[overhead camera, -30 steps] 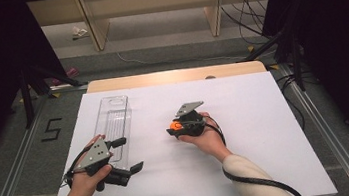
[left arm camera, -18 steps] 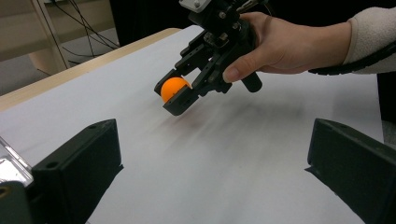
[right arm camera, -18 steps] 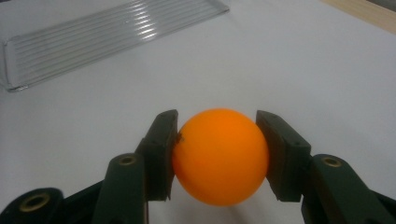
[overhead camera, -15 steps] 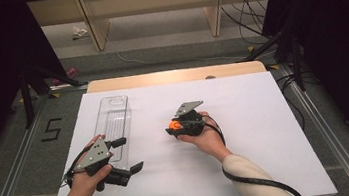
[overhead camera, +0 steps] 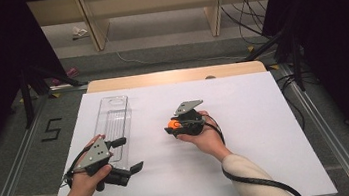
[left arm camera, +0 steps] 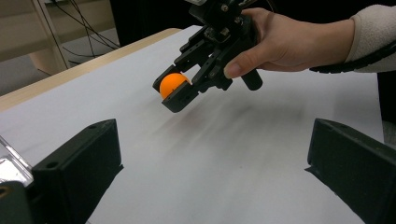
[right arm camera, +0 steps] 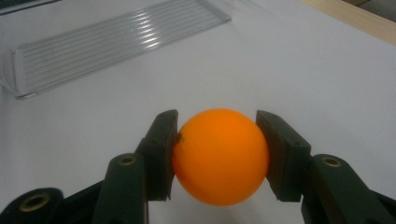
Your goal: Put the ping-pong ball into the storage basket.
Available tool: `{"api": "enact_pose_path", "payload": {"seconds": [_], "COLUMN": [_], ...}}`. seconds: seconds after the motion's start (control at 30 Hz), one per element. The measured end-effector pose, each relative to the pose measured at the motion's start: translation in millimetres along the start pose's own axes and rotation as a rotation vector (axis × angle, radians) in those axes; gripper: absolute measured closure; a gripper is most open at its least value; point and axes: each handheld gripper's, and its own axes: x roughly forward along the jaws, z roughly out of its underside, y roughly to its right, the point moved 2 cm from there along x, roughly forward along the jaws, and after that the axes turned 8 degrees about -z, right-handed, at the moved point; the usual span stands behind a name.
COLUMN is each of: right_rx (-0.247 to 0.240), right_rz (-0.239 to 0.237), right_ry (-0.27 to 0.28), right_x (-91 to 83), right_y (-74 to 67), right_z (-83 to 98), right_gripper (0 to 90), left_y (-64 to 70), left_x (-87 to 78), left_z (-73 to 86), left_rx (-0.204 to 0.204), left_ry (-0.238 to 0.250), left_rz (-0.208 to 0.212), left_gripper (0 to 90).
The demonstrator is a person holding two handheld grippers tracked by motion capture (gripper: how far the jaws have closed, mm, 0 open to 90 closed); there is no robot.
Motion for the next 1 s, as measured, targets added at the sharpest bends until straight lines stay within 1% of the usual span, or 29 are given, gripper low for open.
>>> {"api": "enact_pose_path", "payload": {"seconds": [0.43, 1.0], "right_rx": [-0.003, -0.016], "right_rz": [-0.004, -0.014], "right_ry": [0.004, 0.018], "right_x": [-0.4, -1.2], "right_y": [-1.5, -6.8], "right_z": [-1.8, -8.4], "right_gripper": [51.5, 51.5], "left_y": [0.1, 0.2], "left_x": [0.0, 0.1], "left_z": [-0.1, -0.1], "left_rx": [0.000, 0.001], "left_ry": [0.000, 0.000], "left_rz": [0.001, 0.001], "left_gripper": [2.3, 2.3]}}
